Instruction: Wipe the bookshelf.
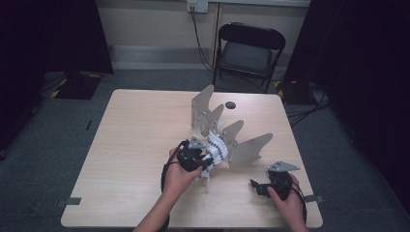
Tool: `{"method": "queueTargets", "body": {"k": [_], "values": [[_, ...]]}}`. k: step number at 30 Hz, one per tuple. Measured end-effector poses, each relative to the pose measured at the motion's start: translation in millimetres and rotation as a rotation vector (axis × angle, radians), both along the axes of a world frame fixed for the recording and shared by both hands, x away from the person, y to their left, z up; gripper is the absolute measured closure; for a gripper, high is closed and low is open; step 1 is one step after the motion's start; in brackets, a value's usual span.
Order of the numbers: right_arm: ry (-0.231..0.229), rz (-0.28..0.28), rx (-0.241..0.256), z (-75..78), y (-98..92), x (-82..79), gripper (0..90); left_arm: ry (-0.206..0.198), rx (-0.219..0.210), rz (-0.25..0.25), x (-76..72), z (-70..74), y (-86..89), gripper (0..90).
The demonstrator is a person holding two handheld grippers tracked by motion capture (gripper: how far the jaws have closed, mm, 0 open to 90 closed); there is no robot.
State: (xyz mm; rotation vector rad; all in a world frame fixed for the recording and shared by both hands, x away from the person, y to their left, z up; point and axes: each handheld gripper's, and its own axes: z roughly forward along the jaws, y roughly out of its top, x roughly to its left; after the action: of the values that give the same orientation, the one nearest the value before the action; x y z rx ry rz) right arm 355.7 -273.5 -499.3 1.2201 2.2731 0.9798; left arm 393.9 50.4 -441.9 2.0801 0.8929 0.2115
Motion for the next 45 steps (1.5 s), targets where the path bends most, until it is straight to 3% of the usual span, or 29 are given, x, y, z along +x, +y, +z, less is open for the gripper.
{"method": "queueTargets", "body": {"k": [16, 23, 28, 31, 37, 41, 45], "values": [[0.0, 0.0, 0.0, 0.0, 0.0, 0.0, 10.6, 0.054, 0.071, -0.028, -8.2, -32.2, -5.1, 76.9], [0.0, 0.0, 0.0, 0.0, 0.0, 0.0, 10.6, 0.065, 0.057, -0.028, -12.7, -34.4, 0.9, 77.0], [0.0, 0.0, 0.0, 0.0, 0.0, 0.0, 10.7, 0.037, 0.041, -0.007, -11.7, -14.7, 12.7, 77.0], [0.0, 0.001, 0.0, 0.0, 0.0, 0.0, 10.6, -0.001, 0.022, 0.012, -9.8, 9.3, 18.7, 77.1], [0.0, 0.001, 0.0, 0.0, 0.0, 0.1, 10.6, -0.091, 0.004, -0.012, -5.8, 57.0, 12.4, 77.1], [0.0, 0.0, 0.0, 0.0, 0.0, 0.0, 10.6, -0.104, -0.007, -0.033, -3.6, 64.1, -0.2, 77.1], [0.0, 0.0, 0.0, 0.0, 0.0, 0.0, 10.6, -0.081, -0.001, -0.046, -2.0, 51.8, -10.7, 77.2]]}}
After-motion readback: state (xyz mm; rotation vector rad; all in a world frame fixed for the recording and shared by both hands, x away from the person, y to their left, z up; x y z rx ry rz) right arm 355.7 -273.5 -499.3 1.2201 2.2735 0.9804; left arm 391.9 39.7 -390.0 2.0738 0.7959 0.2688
